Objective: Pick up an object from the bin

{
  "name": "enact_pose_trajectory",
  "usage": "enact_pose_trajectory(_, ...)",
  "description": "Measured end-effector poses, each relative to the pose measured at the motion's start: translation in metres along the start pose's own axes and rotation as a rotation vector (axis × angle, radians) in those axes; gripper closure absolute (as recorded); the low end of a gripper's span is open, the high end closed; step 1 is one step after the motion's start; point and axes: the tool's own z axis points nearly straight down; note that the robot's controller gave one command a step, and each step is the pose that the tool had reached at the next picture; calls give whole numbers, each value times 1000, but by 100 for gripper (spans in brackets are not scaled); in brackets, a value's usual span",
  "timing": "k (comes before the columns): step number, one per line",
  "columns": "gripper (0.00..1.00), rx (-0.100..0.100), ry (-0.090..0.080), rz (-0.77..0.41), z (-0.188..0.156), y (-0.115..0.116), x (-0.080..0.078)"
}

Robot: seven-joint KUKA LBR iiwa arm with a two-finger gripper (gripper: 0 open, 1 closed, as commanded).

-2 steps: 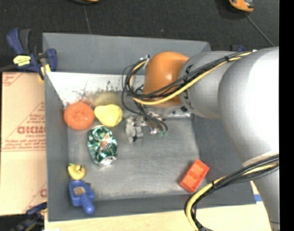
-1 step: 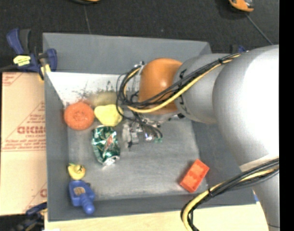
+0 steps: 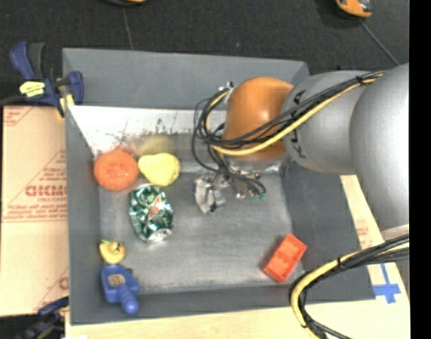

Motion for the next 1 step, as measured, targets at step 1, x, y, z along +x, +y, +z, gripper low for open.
enact_pose_trajectory(1, 100, 0, 0, 0, 0, 0, 0)
